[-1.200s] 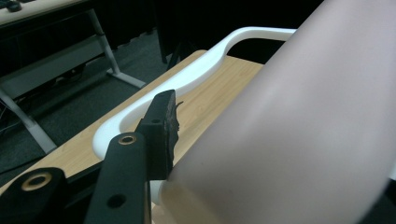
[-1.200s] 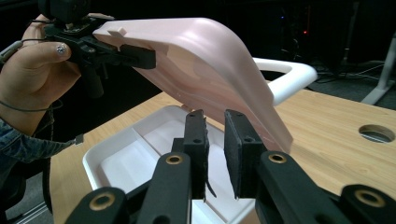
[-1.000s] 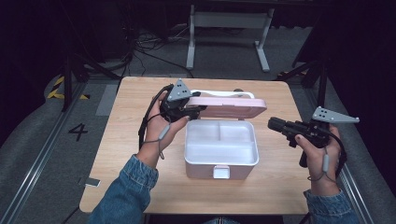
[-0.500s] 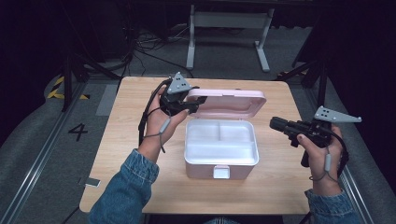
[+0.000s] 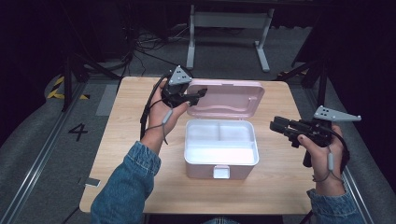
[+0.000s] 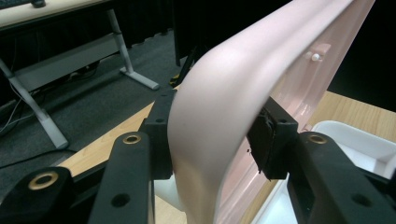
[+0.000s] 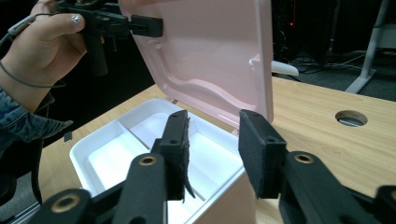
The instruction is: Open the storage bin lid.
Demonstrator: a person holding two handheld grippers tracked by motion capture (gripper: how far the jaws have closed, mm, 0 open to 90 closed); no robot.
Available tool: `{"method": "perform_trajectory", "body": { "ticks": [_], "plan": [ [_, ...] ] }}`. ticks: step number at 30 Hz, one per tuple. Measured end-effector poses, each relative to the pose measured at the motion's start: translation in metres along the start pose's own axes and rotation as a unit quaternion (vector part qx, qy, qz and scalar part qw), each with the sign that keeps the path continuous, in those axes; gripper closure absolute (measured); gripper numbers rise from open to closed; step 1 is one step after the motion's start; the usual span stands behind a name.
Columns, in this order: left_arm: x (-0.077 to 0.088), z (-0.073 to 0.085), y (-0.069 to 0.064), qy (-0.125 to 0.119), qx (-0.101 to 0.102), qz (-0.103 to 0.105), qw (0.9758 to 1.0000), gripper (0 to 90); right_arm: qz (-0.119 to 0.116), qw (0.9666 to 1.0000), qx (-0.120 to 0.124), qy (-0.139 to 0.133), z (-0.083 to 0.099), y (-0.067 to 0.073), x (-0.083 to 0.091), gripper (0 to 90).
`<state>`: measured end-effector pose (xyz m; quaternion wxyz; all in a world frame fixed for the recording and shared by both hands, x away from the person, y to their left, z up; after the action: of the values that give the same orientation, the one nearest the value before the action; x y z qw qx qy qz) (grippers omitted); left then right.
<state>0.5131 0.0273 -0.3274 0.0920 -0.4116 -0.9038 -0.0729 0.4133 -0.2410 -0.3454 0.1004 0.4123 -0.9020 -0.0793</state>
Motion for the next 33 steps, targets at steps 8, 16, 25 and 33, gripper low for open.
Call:
{"method": "perform_trajectory", "body": {
  "ticks": [8,16,25,33],
  "plan": [
    [-0.013,0.001,0.013,0.012,0.018,-0.006,0.9997,56.0,0.002,1.0000,0.004,0.007,0.001,-0.001,0.000,61.2],
    [-0.022,0.004,0.022,0.012,0.026,-0.016,0.9995,54.0,0.003,0.9999,-0.001,0.012,0.006,-0.004,0.001,61.3],
    [-0.034,0.010,0.034,0.023,0.047,-0.022,0.9984,51.7,0.002,0.9998,-0.004,0.019,0.010,-0.007,-0.002,61.3],
    [-0.042,0.015,0.041,0.024,0.077,-0.019,0.9966,51.2,0.003,0.9997,-0.007,0.024,0.013,-0.011,-0.003,61.3]
  ]
}}
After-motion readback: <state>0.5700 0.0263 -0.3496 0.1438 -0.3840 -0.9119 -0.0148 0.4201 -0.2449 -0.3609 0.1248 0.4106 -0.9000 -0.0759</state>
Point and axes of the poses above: each handheld gripper's, and its own axes: x roughly backward along the jaws, z roughly out of its underside, y roughly to its left, the point moved 9 cm from there along -x, roughly forward along the jaws, and after that the axes turned 11 degrees about -y, right-handed, at the moved point
